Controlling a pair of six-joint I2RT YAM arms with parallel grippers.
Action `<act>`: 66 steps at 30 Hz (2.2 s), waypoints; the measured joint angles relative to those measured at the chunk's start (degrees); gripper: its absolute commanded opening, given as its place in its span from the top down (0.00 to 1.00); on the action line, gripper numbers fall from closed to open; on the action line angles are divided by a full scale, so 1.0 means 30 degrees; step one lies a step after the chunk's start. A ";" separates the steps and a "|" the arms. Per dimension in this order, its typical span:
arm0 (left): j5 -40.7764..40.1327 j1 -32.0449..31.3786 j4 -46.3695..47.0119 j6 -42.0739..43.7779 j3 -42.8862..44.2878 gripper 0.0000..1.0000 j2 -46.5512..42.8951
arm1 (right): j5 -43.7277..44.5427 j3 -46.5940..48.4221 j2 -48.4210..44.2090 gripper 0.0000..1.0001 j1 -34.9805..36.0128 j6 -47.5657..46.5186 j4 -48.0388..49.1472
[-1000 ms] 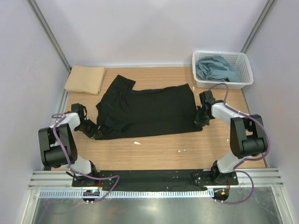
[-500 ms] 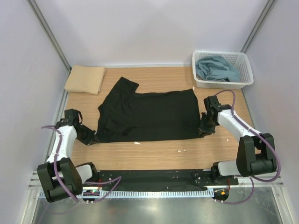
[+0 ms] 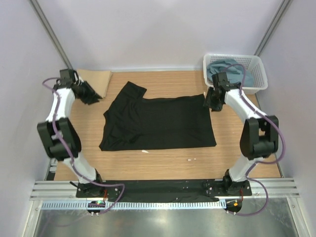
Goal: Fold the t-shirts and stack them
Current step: Fold the tshirt
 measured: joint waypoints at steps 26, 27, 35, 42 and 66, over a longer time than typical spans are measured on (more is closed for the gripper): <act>0.1428 -0.3060 0.2630 0.3264 1.2699 0.69 1.3420 | 0.2761 1.0316 1.1038 0.53 0.0976 -0.2302 0.2783; 0.1428 -0.3075 0.2703 0.3169 1.2604 0.70 1.3435 | 0.3009 1.0513 1.1169 0.54 0.1100 -0.2390 0.2754; 0.1450 -0.3045 0.3242 0.2477 1.2123 0.71 1.3457 | 0.5136 1.0819 1.1533 0.55 0.1450 -0.2331 0.3191; 0.1647 -0.3045 0.3264 0.2186 1.1198 0.71 1.3457 | 0.5479 1.0819 1.1664 0.55 0.1501 -0.2004 0.3366; 0.1727 -0.3045 0.4211 0.1268 0.9952 0.73 1.3406 | 1.3661 1.2604 1.3406 0.42 0.3162 0.3905 0.2433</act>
